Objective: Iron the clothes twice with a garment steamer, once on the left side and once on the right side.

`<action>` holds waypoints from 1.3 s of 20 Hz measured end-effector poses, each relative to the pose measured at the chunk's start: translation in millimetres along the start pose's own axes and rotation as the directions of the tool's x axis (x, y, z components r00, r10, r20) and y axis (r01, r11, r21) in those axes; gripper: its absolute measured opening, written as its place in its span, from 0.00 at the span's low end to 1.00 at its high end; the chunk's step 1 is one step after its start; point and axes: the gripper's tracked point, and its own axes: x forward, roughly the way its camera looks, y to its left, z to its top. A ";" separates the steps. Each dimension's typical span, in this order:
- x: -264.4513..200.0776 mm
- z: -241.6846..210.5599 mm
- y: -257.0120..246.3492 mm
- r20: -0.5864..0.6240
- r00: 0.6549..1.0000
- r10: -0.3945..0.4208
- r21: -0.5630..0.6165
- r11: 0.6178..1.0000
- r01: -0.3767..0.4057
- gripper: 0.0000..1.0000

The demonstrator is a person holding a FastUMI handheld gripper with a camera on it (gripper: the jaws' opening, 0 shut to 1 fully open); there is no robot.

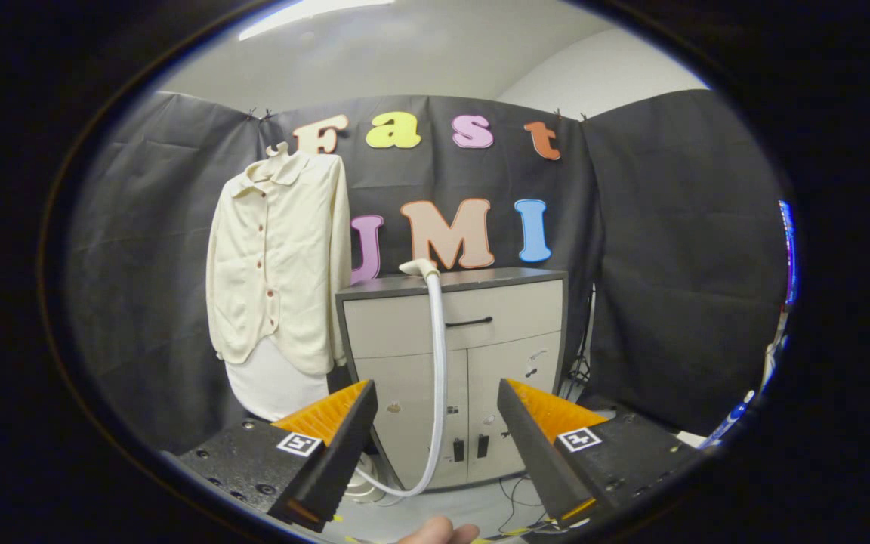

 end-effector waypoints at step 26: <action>178.8 83.0 33.7 0.024 0.998 0.051 -0.056 0.997 -0.050 0.98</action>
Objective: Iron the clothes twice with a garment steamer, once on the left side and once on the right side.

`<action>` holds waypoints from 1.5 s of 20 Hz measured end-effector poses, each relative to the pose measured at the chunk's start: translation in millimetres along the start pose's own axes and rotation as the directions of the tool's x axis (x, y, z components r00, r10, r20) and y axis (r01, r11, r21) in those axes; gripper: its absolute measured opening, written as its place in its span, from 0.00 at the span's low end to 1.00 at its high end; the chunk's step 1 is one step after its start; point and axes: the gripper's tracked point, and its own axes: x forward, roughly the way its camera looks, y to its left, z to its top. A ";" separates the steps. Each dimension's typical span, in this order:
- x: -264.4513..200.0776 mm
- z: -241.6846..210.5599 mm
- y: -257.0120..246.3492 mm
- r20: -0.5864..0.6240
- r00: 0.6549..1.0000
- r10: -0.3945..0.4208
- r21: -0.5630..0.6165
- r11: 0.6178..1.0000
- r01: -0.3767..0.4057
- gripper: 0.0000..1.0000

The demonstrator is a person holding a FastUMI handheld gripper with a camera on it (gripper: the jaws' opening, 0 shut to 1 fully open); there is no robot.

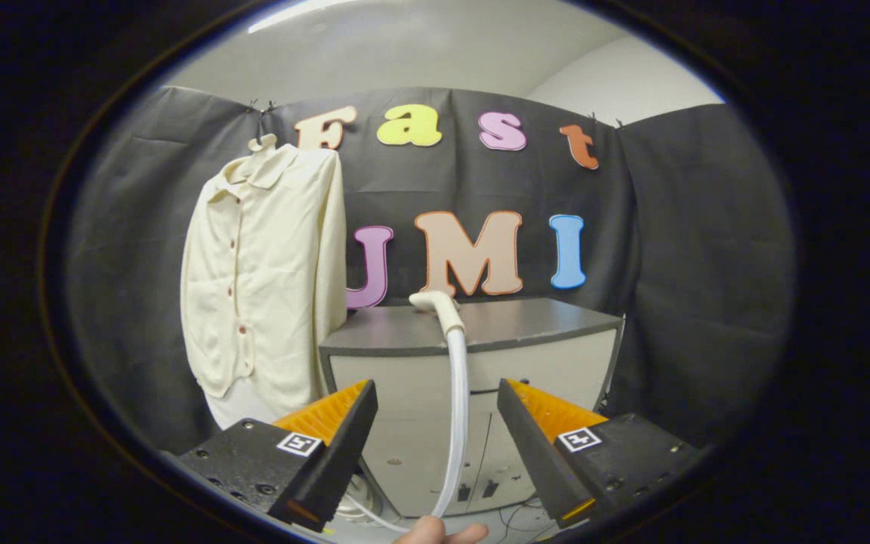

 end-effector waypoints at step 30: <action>335.7 -33.3 -7.1 -0.634 0.772 -0.043 -0.033 0.999 0.028 0.53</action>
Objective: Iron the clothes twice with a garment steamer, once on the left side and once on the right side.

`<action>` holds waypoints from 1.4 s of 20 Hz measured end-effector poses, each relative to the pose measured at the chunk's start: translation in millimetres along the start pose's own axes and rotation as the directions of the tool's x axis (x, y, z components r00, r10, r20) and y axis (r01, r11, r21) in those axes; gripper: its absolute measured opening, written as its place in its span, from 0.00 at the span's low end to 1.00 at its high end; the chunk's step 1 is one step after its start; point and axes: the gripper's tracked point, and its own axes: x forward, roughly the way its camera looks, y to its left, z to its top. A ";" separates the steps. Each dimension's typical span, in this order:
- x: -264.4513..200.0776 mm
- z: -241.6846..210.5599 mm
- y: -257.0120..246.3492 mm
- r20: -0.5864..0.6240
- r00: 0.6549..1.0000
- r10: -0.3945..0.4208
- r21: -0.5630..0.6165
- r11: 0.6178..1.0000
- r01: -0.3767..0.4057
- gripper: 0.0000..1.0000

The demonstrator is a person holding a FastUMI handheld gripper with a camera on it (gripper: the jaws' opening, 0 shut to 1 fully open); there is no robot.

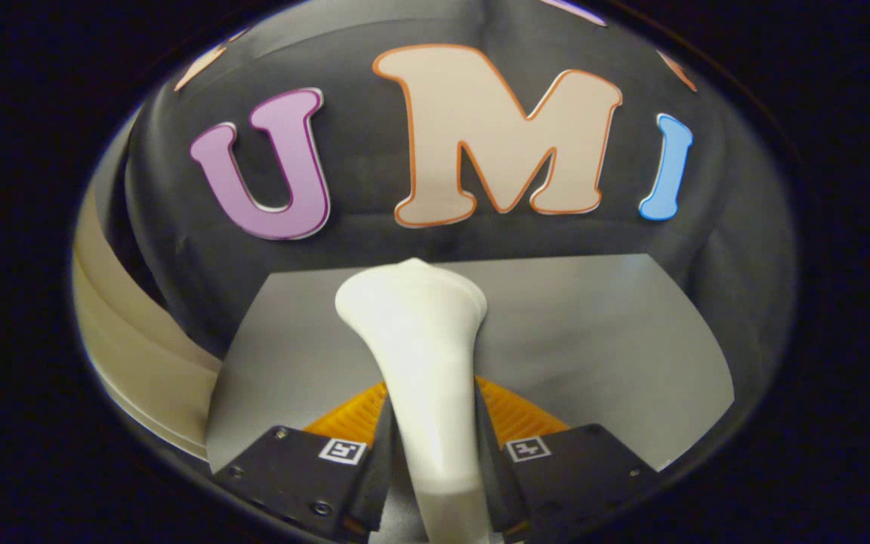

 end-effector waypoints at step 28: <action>-341.4 -71.7 133.0 0.519 0.853 -0.054 0.018 0.998 0.052 0.34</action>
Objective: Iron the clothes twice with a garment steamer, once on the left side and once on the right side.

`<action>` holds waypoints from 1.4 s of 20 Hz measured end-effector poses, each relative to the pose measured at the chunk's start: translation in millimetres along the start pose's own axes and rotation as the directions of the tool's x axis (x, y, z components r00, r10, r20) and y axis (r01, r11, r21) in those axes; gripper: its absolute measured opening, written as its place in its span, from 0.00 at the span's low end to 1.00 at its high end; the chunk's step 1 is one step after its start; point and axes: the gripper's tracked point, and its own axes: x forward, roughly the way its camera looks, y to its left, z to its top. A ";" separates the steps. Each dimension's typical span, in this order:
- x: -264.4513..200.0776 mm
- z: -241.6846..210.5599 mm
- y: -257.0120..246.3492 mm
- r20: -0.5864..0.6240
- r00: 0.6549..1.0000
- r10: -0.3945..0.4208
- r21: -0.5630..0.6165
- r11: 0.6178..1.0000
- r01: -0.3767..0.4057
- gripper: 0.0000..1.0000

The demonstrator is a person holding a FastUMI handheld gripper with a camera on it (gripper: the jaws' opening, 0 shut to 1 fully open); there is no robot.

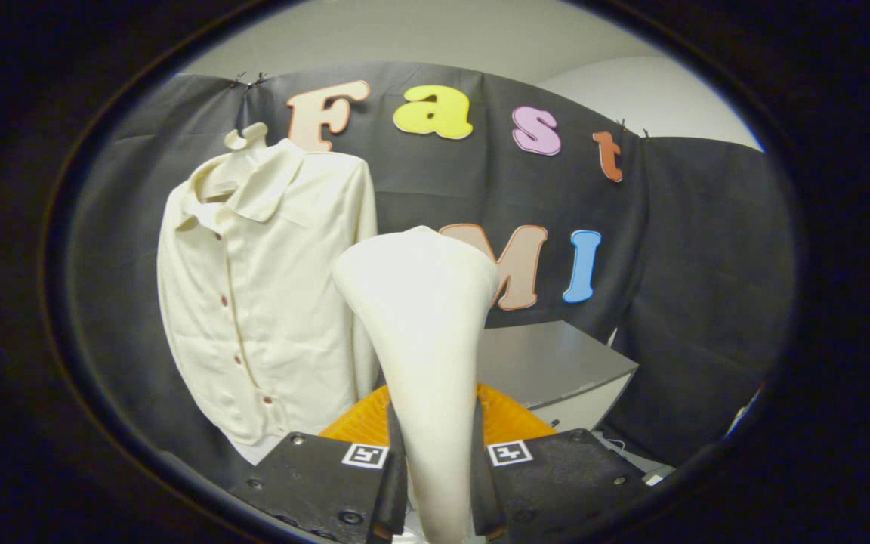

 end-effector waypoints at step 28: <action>50.3 -0.3 328.4 0.045 0.955 0.294 0.028 0.955 -0.295 0.33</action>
